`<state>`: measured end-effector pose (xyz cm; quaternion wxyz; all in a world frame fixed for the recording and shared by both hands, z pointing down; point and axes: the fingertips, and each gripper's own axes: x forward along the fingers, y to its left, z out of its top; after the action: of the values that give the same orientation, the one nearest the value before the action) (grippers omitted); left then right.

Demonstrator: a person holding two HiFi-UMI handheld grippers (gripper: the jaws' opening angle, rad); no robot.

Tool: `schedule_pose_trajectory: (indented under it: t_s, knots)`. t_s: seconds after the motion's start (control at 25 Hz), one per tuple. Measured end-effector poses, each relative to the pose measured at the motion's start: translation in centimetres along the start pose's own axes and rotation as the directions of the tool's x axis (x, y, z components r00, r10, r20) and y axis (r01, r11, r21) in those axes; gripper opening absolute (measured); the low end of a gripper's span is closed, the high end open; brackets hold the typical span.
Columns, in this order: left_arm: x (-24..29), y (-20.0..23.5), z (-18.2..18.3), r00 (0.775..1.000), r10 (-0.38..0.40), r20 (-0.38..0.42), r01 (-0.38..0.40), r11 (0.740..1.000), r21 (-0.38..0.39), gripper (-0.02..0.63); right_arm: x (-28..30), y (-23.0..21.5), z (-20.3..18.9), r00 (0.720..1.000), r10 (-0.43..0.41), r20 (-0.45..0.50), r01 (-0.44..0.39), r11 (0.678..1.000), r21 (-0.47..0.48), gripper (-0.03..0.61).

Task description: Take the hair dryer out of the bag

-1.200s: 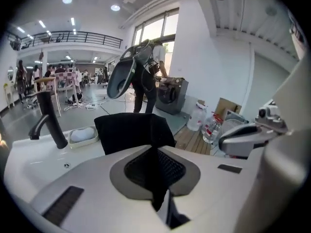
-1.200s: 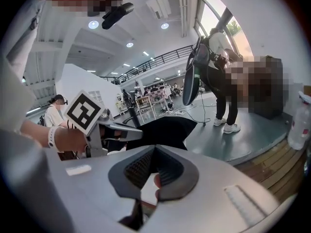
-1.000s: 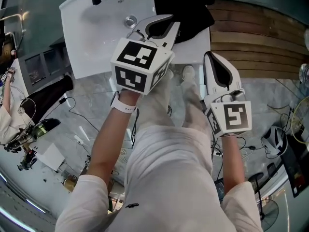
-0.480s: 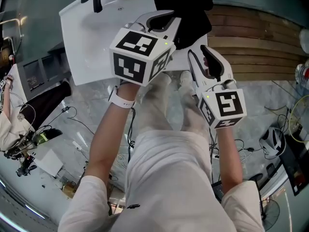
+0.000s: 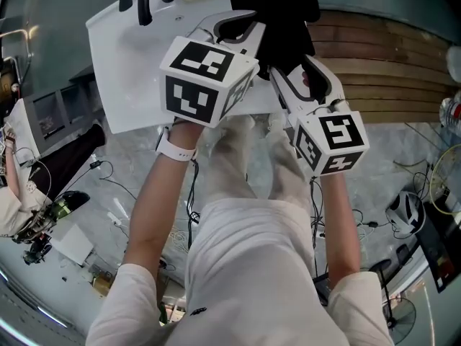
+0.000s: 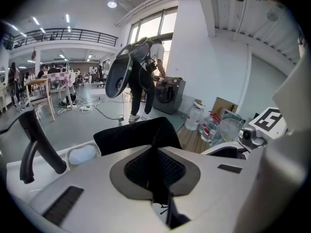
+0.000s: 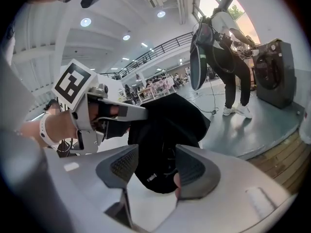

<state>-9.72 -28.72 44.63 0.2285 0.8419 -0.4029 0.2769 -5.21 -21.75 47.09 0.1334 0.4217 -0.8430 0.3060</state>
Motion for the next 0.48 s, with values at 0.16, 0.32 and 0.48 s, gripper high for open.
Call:
schedule_pose_trajectory:
  t_s: [0.16, 0.32, 0.48]
  knots:
    - [0.2, 0.4, 0.2, 1.0, 0.006, 0.007, -0.007, 1.0, 0.024, 0.018, 1.8, -0.5, -0.2, 1.0, 0.003, -0.021, -0.003, 1.0, 0.007, 0.235]
    - [0.2, 1.0, 0.3, 1.0, 0.015, 0.011, -0.016, 0.999, 0.04, 0.018, 3.7, -1.5, -0.7, 0.999, -0.004, -0.05, 0.005, 1.0, 0.02, 0.236]
    - [0.7, 1.8, 0.1, 1.0, 0.005, 0.007, -0.005, 1.0, 0.027, 0.018, 5.4, -2.3, -1.2, 0.997, -0.014, -0.081, 0.016, 1.0, 0.02, 0.25]
